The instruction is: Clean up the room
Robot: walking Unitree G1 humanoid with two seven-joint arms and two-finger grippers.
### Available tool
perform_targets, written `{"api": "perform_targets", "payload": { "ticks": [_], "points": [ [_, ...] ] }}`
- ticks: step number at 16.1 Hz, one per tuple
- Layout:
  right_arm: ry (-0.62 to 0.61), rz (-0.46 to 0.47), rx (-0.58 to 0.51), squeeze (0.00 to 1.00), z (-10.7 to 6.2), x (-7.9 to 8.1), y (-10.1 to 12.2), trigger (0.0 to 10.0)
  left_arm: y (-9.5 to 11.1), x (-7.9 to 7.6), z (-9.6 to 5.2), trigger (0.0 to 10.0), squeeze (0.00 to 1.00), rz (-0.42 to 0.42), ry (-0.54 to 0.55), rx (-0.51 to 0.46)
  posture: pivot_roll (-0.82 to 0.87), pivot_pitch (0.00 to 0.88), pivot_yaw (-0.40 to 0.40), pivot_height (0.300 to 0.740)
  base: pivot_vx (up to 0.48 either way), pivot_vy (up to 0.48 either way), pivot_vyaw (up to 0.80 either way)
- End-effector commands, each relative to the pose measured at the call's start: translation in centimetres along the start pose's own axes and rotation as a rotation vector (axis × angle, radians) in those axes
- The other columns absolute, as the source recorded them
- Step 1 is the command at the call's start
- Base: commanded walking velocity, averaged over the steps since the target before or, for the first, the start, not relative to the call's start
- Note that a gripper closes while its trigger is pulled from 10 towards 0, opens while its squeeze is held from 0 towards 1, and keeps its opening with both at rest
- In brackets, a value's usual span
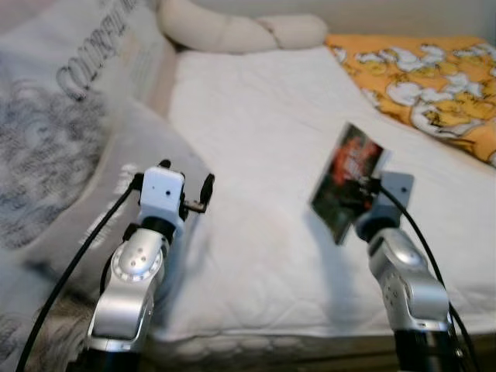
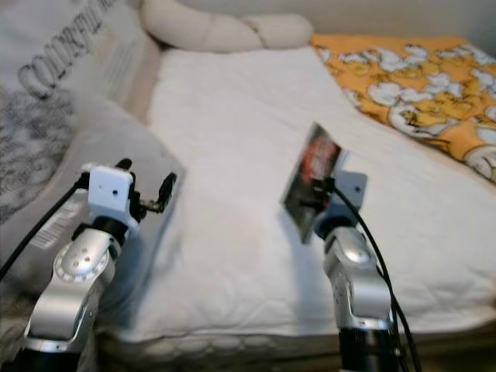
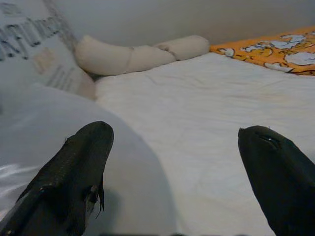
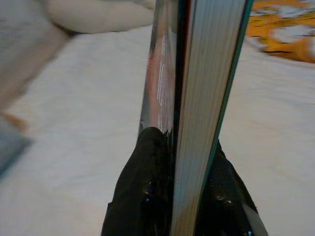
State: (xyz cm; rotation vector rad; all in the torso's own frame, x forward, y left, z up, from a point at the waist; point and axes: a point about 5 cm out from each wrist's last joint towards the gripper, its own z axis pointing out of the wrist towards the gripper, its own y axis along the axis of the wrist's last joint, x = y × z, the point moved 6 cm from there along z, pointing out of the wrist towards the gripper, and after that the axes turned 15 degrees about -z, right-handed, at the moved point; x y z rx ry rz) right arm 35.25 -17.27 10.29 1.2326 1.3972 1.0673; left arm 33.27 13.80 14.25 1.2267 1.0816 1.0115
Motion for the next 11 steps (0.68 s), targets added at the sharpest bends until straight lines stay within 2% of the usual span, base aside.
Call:
{"api": "perform_targets", "payload": {
  "ticks": [1, 4, 7, 8, 9, 10, 11],
  "points": [
    [-0.017, 0.0, -0.015, 0.0, 0.1, -0.7, 0.4, 10.0, 0.2, 0.1, -0.1, 10.0, 0.56, 0.005, -0.006, -0.003, 0.06, 0.0, 0.004, 0.74, 0.0, 0.0, 0.0],
    [-0.01, 0.015, -0.002, 0.0, 0.3, -0.6, 0.3, 10.0, -0.3, -0.1, -0.1, 10.0, 0.56, 0.001, -0.016, 0.022, 0.06, 0.0, 0.015, 0.74, 0.0, 0.0, 0.0],
    [0.026, 0.045, 0.02, 0.0, 1.1, 0.0, 0.4, 10.0, -0.4, -0.2, -0.1, 10.0, 0.56, 0.011, -0.034, 0.034, 0.07, 0.0, 0.017, 0.74, 0.0, 0.0, 0.0],
    [0.045, 0.077, 0.063, 0.0, 1.6, 0.5, 0.1, 10.0, -0.6, -0.3, -0.1, 10.0, 0.57, 0.022, -0.063, 0.053, 0.07, 0.0, 0.019, 0.74, 0.0, 0.0, 0.0],
    [0.104, 0.151, 0.118, 0.0, 2.3, 1.6, -0.3, 10.0, -0.9, -0.7, -0.2, 10.0, 0.57, 0.041, -0.115, 0.082, 0.08, 0.0, 0.021, 0.74, 0.0, 0.0, 0.0],
    [0.131, 0.179, 0.136, 0.0, 2.6, 2.1, -0.3, 10.0, -1.0, -0.8, -0.3, 10.0, 0.57, 0.044, -0.137, 0.098, 0.08, 0.0, 0.021, 0.74, 0.0, 0.0, 0.0],
    [0.191, 0.24, 0.143, 0.0, 3.2, 2.9, 0.0, 10.0, -1.6, -1.3, -0.7, 10.0, 0.57, 0.057, -0.204, 0.151, 0.08, 0.0, 0.021, 0.74, 0.0, 0.0, 0.0]
  ]
}}
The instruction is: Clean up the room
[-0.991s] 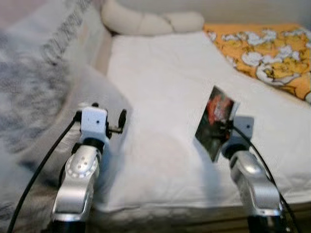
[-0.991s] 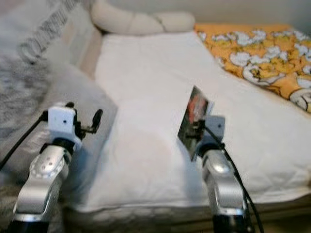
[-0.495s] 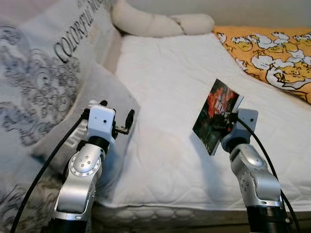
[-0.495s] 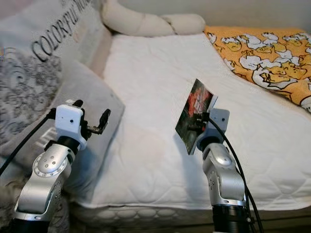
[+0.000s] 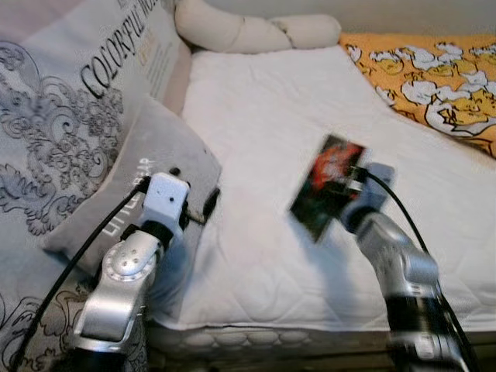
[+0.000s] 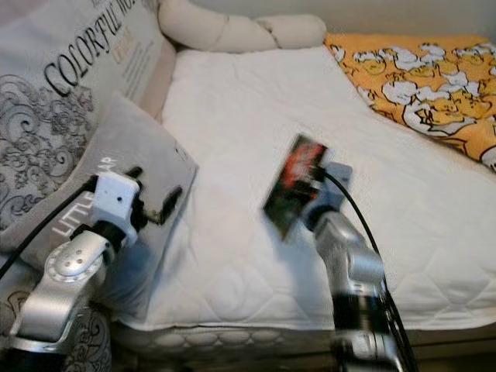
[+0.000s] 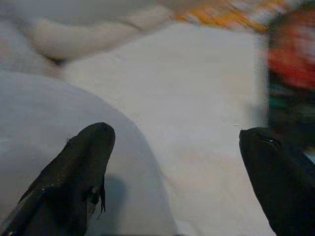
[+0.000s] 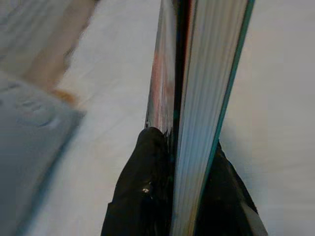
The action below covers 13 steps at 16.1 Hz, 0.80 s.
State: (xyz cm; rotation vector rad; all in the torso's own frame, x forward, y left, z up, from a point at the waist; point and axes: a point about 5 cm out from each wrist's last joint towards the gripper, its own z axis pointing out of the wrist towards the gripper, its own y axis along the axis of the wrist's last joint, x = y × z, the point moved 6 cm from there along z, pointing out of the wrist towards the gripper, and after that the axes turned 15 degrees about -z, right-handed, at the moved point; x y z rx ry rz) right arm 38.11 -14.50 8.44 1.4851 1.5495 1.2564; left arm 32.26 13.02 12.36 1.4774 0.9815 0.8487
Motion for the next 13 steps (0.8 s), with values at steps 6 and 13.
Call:
{"api": "perform_targets", "payload": {
  "ticks": [6, 13],
  "points": [
    [0.464, 0.222, 0.271, 0.0, 1.3, 3.8, -1.0, 10.0, -1.0, -1.1, -3.5, 10.0, 0.56, -0.029, -0.276, 0.207, 0.11, 0.0, 0.024, 0.74, 0.0, 0.0, 0.0],
    [0.434, 0.104, 0.356, 0.0, 2.8, 4.0, -2.6, 10.0, -2.2, -2.8, -5.7, 10.0, 0.56, -0.058, -0.357, 0.319, 0.15, 0.0, 0.017, 0.74, 0.0, 0.0, 0.0]
  ]
}}
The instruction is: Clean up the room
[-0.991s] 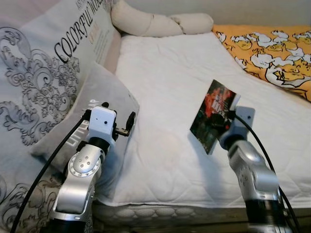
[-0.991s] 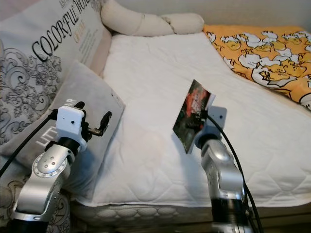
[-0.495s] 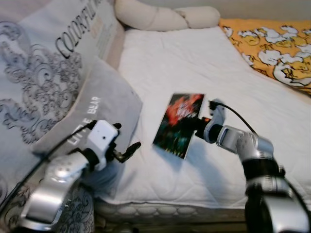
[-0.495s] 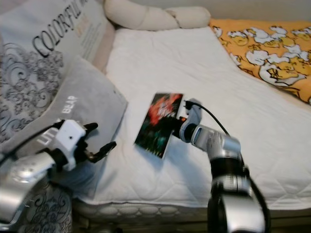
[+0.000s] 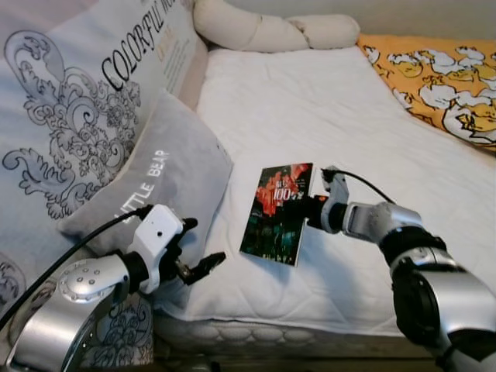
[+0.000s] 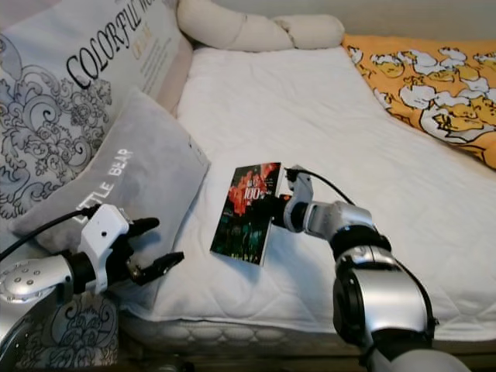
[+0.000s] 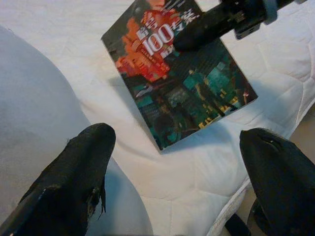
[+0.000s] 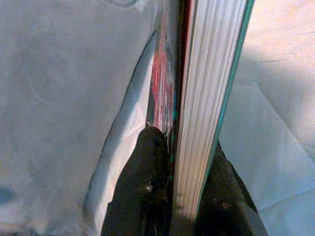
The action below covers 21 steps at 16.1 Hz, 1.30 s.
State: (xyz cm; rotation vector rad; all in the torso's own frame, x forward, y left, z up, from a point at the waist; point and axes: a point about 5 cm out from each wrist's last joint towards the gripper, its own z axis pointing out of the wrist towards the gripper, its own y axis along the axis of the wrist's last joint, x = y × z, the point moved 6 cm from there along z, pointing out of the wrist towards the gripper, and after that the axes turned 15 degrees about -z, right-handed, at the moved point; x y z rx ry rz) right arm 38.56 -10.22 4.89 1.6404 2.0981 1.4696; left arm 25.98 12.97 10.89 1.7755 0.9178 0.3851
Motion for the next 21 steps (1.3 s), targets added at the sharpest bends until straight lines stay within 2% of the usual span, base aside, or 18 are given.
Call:
{"api": "perform_targets", "payload": {
  "ticks": [1, 2, 3, 4, 5, 6, 8, 9, 13, 14, 15, 16, 17, 20, 21],
  "points": [
    [-0.009, -0.057, 0.007, 0.13, 0.5, 0.4, 0.4, 10.0, -0.2, -0.5, -0.2, 10.0, 0.56, 0.001, -0.013, 0.019, 0.16, 0.0, 0.013, 0.74, 0.0, 0.0, 0.0],
    [-0.034, -0.075, 0.019, 0.53, 0.7, 0.3, 0.1, 10.0, -0.4, -0.6, -0.4, 10.0, 0.56, -0.006, -0.011, 0.024, 0.16, 0.0, 0.011, 0.74, 0.0, 0.0, 0.0],
    [-0.052, -0.086, 0.017, 0.73, 0.8, 0.2, 0.2, 10.0, -0.6, -0.6, -0.5, 10.0, 0.56, -0.011, -0.011, 0.033, 0.17, 0.0, 0.009, 0.74, 0.0, 0.0, 0.0],
    [-0.057, -0.091, 0.017, 0.84, 0.9, 0.2, 0.1, 10.0, -0.7, -0.7, -0.6, 10.0, 0.57, -0.013, -0.01, 0.04, 0.17, 0.0, 0.007, 0.74, 0.0, 0.0, 0.0],
    [-0.084, -0.105, 0.022, 0.89, 0.9, -0.2, 0.0, 10.0, -0.9, -0.7, -0.7, 10.0, 0.56, -0.014, -0.008, 0.048, 0.17, 0.0, 0.007, 0.74, 0.0, 0.0, 0.0],
    [-0.098, -0.111, 0.025, 0.9, 0.9, -0.3, 0.0, 10.0, -0.9, -0.7, -0.7, 10.0, 0.56, -0.014, -0.007, 0.05, 0.17, 0.0, 0.007, 0.74, 0.0, 0.0, 0.0],
    [-0.199, -0.14, -0.009, 0.92, 0.5, -1.8, 0.6, 10.0, -1.0, -0.8, -0.7, 10.0, 0.56, -0.015, -0.002, 0.054, 0.17, 0.0, 0.007, 0.74, 0.0, 0.0, 0.0],
    [-0.299, -0.112, -0.102, 1.0, -0.3, -3.3, 2.1, 10.0, -1.0, -0.8, -0.4, 10.0, 0.56, -0.015, -0.001, 0.053, 0.16, 0.0, 0.008, 0.74, 0.0, 0.0, 0.0],
    [-0.384, -0.121, -0.17, 1.0, -1.4, -4.8, 3.2, 10.0, -1.0, -0.9, -0.2, 10.0, 0.56, -0.013, -0.005, 0.053, 0.16, 0.0, 0.012, 0.74, 0.0, 0.0, 0.0],
    [-0.393, -0.201, -0.156, 1.0, -1.7, -5.1, 3.2, 10.0, -1.0, -1.0, 0.0, 10.0, 0.56, -0.013, -0.008, 0.053, 0.15, 0.0, 0.012, 0.74, 0.0, 0.0, 0.0],
    [-0.351, -0.326, -0.106, 1.0, -1.3, -4.6, 2.6, 10.0, -1.1, -1.1, 0.0, 10.0, 0.56, -0.011, -0.01, 0.055, 0.15, 0.0, 0.014, 0.74, 0.0, 0.0, 0.0],
    [-0.331, -0.357, -0.089, 1.0, -1.1, -4.3, 2.3, 10.0, -1.1, -1.1, 0.0, 10.0, 0.56, -0.012, -0.011, 0.055, 0.15, 0.0, 0.014, 0.74, 0.0, 0.0, 0.0],
    [-0.219, -0.482, -0.018, 1.0, -0.3, -2.9, 1.0, 10.0, -1.1, -1.2, 0.0, 10.0, 0.56, -0.011, -0.016, 0.059, 0.14, 0.0, 0.019, 0.74, 0.0, 0.0, 0.0],
    [0.119, -0.664, 0.145, 1.0, 0.7, 0.6, -3.1, 10.0, -0.9, -1.4, 0.4, 10.0, 0.56, -0.003, -0.027, 0.06, 0.13, 0.0, 0.023, 0.74, 0.0, 0.0, 0.0],
    [0.187, -0.705, 0.195, 0.0, 0.7, 1.1, -4.4, 10.0, -0.8, -1.5, 0.5, 10.0, 0.56, 0.0, -0.03, 0.059, 0.13, 0.0, 0.023, 0.74, 0.0, 0.0, 0.0]
  ]
}}
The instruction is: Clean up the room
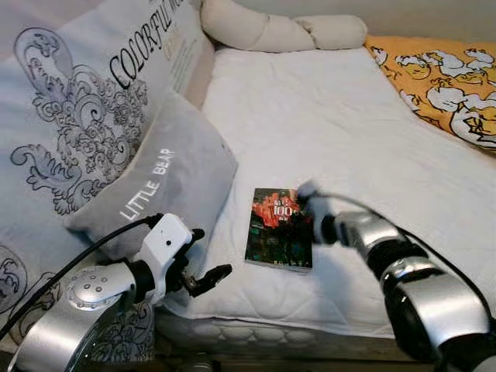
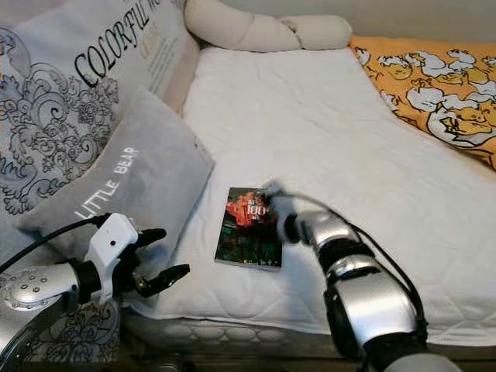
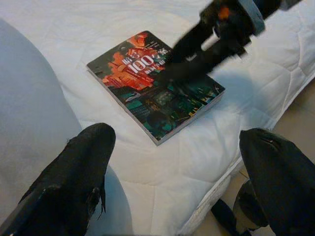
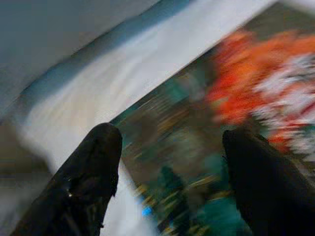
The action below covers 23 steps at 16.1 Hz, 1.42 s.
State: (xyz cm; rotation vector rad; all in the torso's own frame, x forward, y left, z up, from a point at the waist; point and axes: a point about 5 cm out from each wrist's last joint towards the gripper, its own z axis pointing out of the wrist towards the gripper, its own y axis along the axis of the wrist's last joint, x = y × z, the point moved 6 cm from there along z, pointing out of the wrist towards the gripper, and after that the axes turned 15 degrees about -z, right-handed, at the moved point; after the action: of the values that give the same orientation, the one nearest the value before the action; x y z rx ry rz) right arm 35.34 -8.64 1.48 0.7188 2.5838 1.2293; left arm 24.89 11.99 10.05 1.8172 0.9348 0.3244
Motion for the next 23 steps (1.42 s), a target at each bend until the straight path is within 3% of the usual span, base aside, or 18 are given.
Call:
{"api": "perform_targets", "payload": {
  "ticks": [1, 5, 10, 13, 18, 21, 23],
  "points": [
    [0.062, -0.066, 0.025, 0.0, 0.0, 0.7, -0.3, 10.0, 0.3, -0.3, 0.3, 10.0, 0.56, 0.022, -0.006, 0.004, 0.13, 0.0, 0.027, 0.74, 0.0, 0.0, 0.0],
    [0.276, -0.174, 0.151, 0.0, 0.1, 3.9, -3.4, 10.0, 0.3, -0.4, 0.4, 10.0, 0.56, 0.028, -0.015, 0.012, 0.12, 0.0, 0.026, 0.74, 0.0, 0.0, 0.0],
    [0.384, -0.181, 0.172, 0.0, -0.3, 5.3, -4.3, 10.0, 0.1, -0.4, 0.6, 10.0, 0.56, 0.027, -0.018, 0.018, 0.12, 0.0, 0.023, 0.74, 0.0, 0.0, 0.0],
    [0.279, -0.225, 0.263, 0.0, -0.4, 3.9, -5.7, 10.0, 0.0, -0.2, 0.7, 10.0, 0.56, 0.025, -0.017, 0.017, 0.12, 0.0, 0.025, 0.74, 0.0, 0.0, 0.0],
    [0.176, -0.259, 0.281, 0.0, -0.7, 2.3, -5.7, 10.0, -0.3, -0.1, 1.0, 10.0, 0.56, 0.025, -0.027, 0.024, 0.11, 0.0, 0.033, 0.74, 0.0, 0.0, 0.0],
    [0.202, -0.245, 0.214, 0.0, -0.7, 2.5, -4.3, 10.0, -0.6, -0.1, 1.0, 10.0, 0.56, 0.032, -0.036, 0.039, 0.11, 0.0, 0.041, 0.74, 0.0, 0.0, 0.0],
    [0.282, -0.159, 0.038, 0.0, -0.7, 3.5, -1.3, 10.0, -0.6, 0.1, 0.9, 10.0, 0.56, 0.022, -0.016, 0.035, 0.09, 0.0, 0.045, 0.74, 0.0, 0.0, 0.0]
  ]
}}
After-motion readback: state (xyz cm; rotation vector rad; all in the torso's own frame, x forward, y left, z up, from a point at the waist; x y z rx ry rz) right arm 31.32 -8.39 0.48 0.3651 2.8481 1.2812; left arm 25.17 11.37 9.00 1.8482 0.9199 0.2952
